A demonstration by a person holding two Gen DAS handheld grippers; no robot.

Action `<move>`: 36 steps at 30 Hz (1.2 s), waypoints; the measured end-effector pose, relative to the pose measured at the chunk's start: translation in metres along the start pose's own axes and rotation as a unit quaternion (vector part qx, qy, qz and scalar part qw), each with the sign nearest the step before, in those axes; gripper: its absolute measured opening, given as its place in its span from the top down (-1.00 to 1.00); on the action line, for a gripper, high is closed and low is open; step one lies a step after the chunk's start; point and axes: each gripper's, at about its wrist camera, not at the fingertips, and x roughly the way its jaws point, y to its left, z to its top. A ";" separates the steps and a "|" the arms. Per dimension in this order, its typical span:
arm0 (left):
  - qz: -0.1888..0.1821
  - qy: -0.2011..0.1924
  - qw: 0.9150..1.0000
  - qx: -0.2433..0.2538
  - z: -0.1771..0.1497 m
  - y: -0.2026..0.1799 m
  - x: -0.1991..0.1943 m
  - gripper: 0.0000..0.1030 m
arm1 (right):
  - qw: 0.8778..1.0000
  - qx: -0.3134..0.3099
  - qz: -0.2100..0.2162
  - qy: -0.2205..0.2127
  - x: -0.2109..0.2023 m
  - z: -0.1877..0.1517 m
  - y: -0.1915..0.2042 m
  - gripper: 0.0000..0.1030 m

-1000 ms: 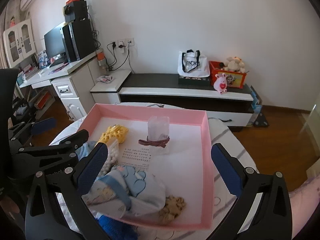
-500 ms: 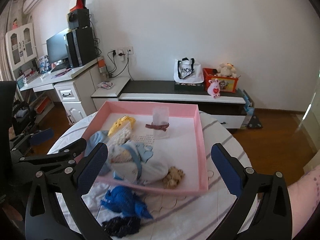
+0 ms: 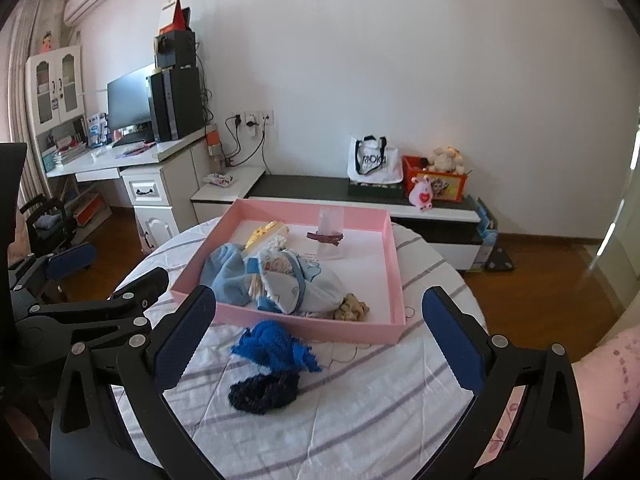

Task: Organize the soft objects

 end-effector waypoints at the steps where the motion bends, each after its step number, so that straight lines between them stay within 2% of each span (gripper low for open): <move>1: -0.002 -0.001 1.000 -0.001 -0.004 0.001 -0.006 -0.71 | 1.000 -0.001 -0.002 -0.004 -0.006 -0.002 0.001 -1.00; 6: -0.003 -0.019 1.000 -0.004 -0.028 0.007 -0.046 -0.75 | 1.000 -0.012 -0.002 -0.028 -0.038 -0.012 0.009 -1.00; 9: -0.007 -0.035 0.999 -0.013 -0.037 0.010 -0.067 -0.85 | 0.998 -0.030 -0.004 -0.048 -0.055 -0.017 0.014 -1.00; 21: -0.003 -0.086 0.996 -0.030 -0.054 0.017 -0.116 -0.86 | 0.992 -0.047 -0.005 -0.114 -0.106 -0.022 0.024 -1.00; 28: 0.001 -0.137 0.990 -0.025 -0.064 0.013 -0.151 -0.99 | 0.982 -0.055 -0.020 -0.178 -0.145 -0.022 0.028 -1.00; 36: 0.011 -0.175 0.984 -0.024 -0.082 0.008 -0.169 -1.00 | 0.970 -0.066 -0.045 -0.228 -0.174 -0.027 0.035 -1.00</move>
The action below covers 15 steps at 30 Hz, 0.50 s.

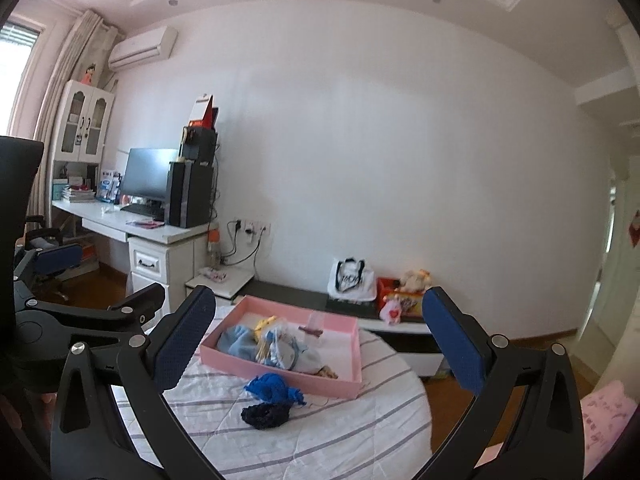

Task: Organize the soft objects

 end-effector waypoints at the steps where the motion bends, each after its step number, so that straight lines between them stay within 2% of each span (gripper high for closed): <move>1: 0.002 -0.002 1.000 -0.001 -0.001 -0.001 -0.001 -1.00 | 1.000 -0.002 -0.003 -0.004 -0.003 0.001 0.001 -1.00; 15: 0.019 -0.015 1.000 0.000 -0.008 -0.007 -0.002 -1.00 | 1.000 0.010 -0.004 -0.014 -0.010 0.001 -0.001 -1.00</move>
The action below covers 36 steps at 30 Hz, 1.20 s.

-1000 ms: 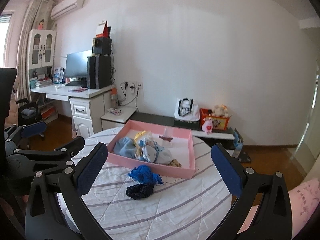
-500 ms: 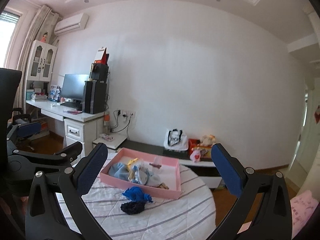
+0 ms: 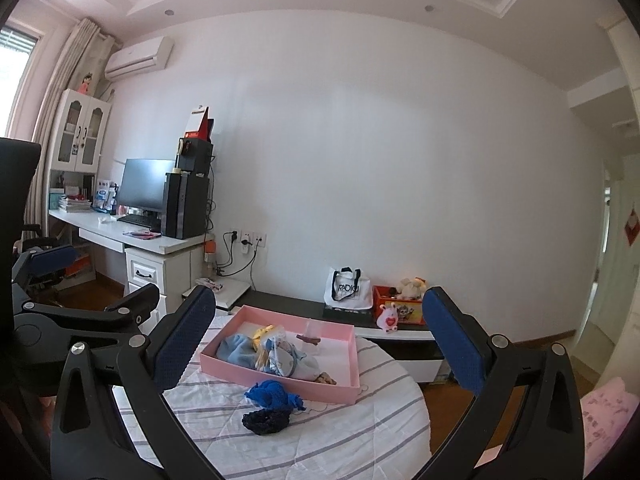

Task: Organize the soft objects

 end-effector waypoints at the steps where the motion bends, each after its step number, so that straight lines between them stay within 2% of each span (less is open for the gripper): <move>1: 0.000 0.000 1.000 0.001 0.000 0.000 -0.001 -1.00 | 1.000 0.000 -0.001 0.000 0.000 0.000 0.000 -1.00; 7: 0.003 -0.016 1.000 0.010 -0.001 -0.003 -0.001 -1.00 | 1.000 0.009 -0.007 -0.002 -0.001 -0.001 -0.004 -1.00; 13: 0.004 -0.015 1.000 0.014 -0.005 -0.007 0.004 -1.00 | 1.000 0.018 -0.005 0.006 0.002 -0.002 -0.008 -1.00; 31: 0.001 0.020 1.000 0.018 -0.004 -0.005 0.021 -1.00 | 0.999 0.017 -0.002 0.040 0.021 -0.011 -0.007 -1.00; 36: 0.001 0.041 0.999 0.018 -0.009 -0.003 0.030 -1.00 | 0.998 0.020 0.005 0.066 0.035 -0.019 -0.005 -1.00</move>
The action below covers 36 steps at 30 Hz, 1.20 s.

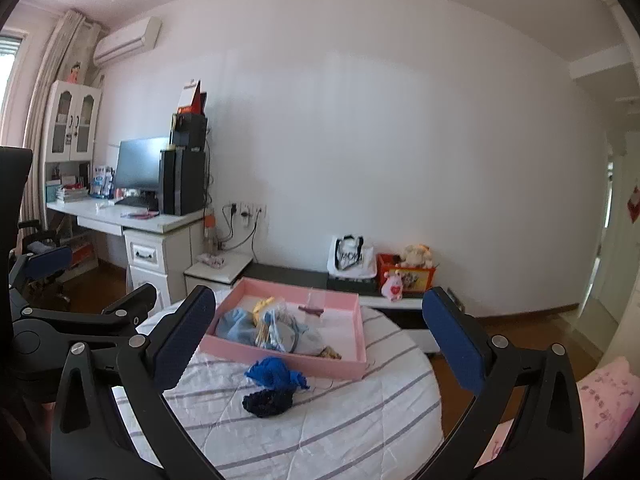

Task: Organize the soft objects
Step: 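Lower both tools toward the blue knitted hat and navy scrunchie beside the tray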

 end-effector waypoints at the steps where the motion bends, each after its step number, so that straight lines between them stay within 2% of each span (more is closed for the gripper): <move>1: 0.001 0.006 1.000 0.000 -0.001 0.000 0.004 -1.00 | 1.000 0.001 0.002 0.005 0.003 -0.002 0.001 -1.00; 8: 0.005 0.056 0.998 0.000 -0.007 0.006 0.032 -1.00 | 0.998 0.008 0.016 0.066 0.038 -0.023 0.005 -1.00; 17: 0.008 0.132 0.991 0.003 -0.020 0.015 0.079 -1.00 | 0.989 0.009 0.022 0.143 0.079 -0.053 0.019 -1.00; 30: 0.002 0.236 0.972 -0.015 -0.053 0.046 0.154 -1.00 | 0.966 0.015 0.025 0.255 0.143 -0.101 0.047 -1.00; 36: 0.011 0.260 0.965 -0.024 -0.067 0.062 0.183 -1.00 | 0.959 0.018 0.023 0.283 0.169 -0.117 0.057 -1.00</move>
